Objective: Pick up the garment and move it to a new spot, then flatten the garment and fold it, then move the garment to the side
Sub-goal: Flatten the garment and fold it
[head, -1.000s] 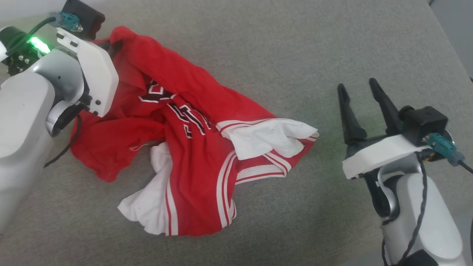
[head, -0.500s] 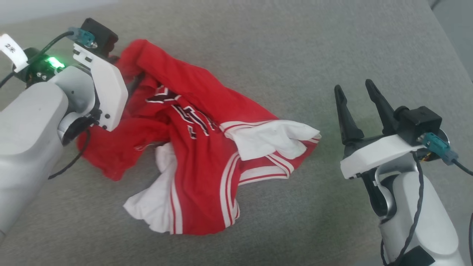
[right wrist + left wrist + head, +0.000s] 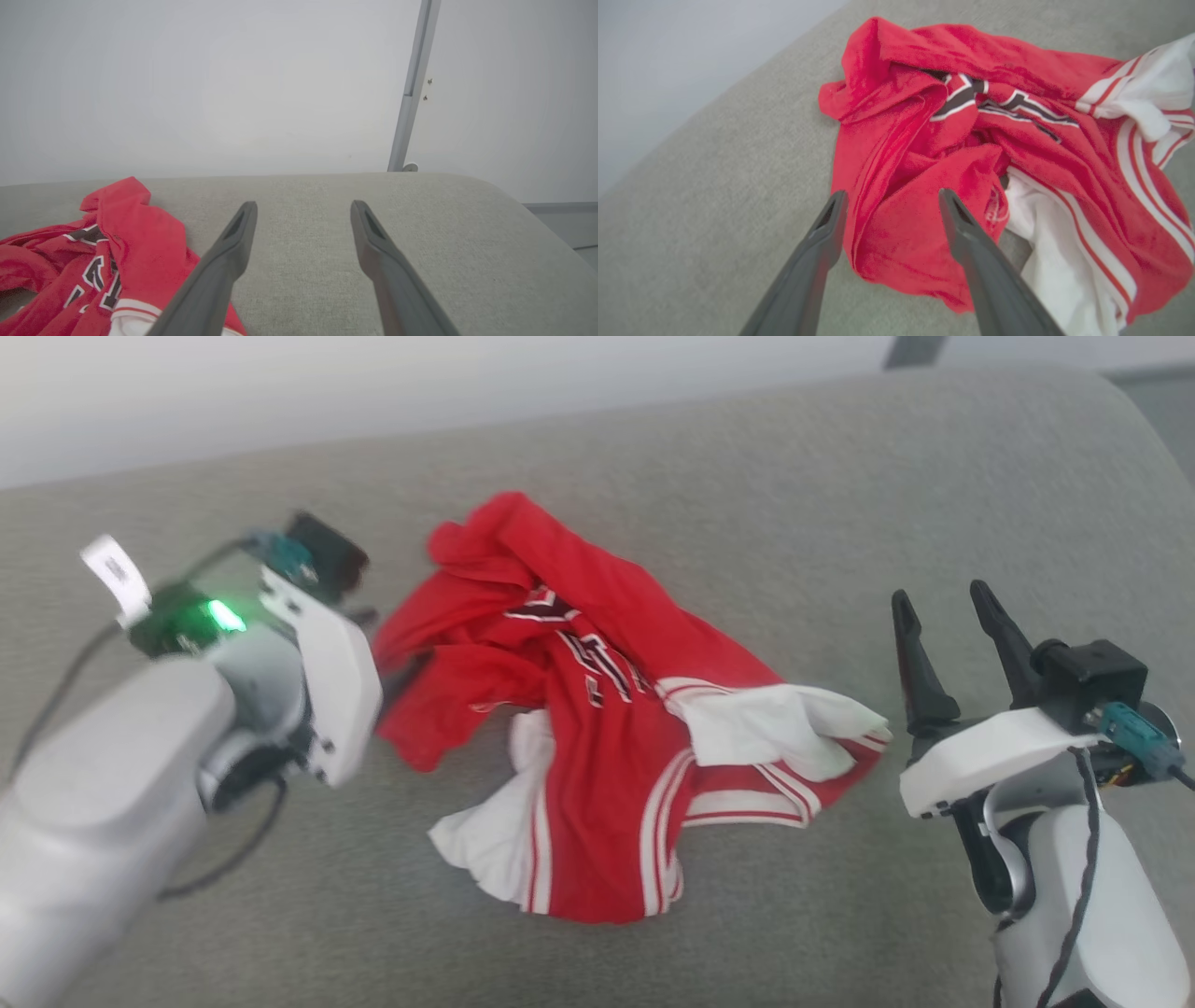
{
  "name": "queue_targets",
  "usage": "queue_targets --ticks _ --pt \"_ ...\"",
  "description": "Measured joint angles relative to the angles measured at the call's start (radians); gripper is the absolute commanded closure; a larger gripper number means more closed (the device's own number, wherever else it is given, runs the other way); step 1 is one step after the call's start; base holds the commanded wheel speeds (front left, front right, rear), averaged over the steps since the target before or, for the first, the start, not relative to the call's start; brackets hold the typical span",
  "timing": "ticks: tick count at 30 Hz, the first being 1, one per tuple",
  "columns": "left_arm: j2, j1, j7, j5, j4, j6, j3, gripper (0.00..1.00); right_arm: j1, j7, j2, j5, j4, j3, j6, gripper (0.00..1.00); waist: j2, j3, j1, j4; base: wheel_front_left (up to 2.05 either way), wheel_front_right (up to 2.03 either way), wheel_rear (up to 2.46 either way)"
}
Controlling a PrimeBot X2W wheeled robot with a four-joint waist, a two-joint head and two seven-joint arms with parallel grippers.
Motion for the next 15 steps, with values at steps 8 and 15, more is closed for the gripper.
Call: queue_targets --ticks 8,15 --pt "0.025 0.137 0.040 -0.096 -0.192 0.090 0.003 0.00 0.022 0.023 -0.007 -0.004 -0.026 -0.013 0.000 0.00 0.0002 -0.062 0.0000 0.078 0.00 0.00 0.00" --pt "0.045 0.221 0.034 -0.118 -0.294 0.132 -0.008 0.00 0.032 0.035 -0.006 -0.002 -0.041 -0.010 0.000 0.00 0.0002 -0.071 0.0000 0.078 0.00 0.00 0.00"
